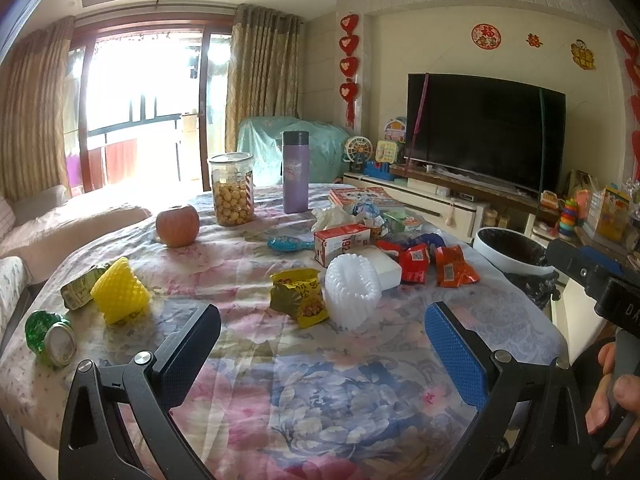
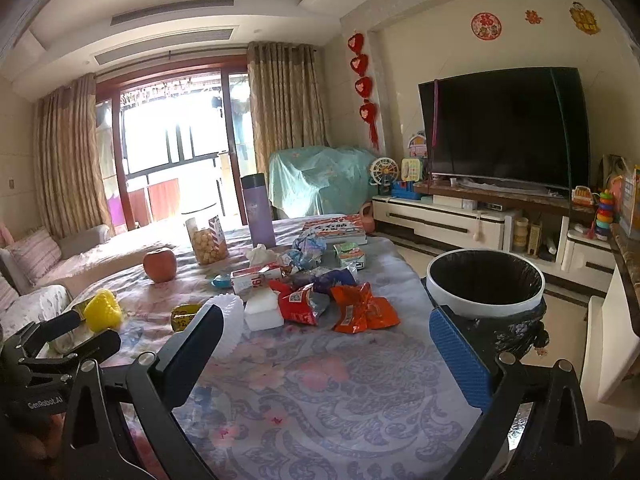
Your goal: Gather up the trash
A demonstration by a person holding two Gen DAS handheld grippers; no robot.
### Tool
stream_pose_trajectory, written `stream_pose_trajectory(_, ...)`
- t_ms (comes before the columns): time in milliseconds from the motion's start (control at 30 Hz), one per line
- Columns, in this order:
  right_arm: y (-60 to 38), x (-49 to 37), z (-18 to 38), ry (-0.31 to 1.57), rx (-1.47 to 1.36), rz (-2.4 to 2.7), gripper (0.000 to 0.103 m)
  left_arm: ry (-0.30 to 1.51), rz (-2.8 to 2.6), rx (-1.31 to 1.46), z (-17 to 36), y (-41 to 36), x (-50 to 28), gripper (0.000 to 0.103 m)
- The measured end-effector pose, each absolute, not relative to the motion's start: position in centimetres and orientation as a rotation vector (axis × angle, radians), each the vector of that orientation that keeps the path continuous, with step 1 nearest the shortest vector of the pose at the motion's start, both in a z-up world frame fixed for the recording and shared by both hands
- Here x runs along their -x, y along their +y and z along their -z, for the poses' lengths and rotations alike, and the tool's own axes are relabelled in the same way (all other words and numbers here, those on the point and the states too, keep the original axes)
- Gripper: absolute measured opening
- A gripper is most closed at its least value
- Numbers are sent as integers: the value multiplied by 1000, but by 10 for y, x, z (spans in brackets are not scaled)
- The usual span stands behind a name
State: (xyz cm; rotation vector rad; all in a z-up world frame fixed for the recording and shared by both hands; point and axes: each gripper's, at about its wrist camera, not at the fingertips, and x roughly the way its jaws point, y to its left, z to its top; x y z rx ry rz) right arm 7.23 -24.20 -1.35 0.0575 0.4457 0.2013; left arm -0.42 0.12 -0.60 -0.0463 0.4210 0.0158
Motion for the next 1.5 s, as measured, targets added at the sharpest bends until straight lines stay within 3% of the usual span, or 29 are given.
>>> stream_pose_trajectory(1500,-243,-71,14,457,-86,-217,103,427,-15,48,9,2,4,102)
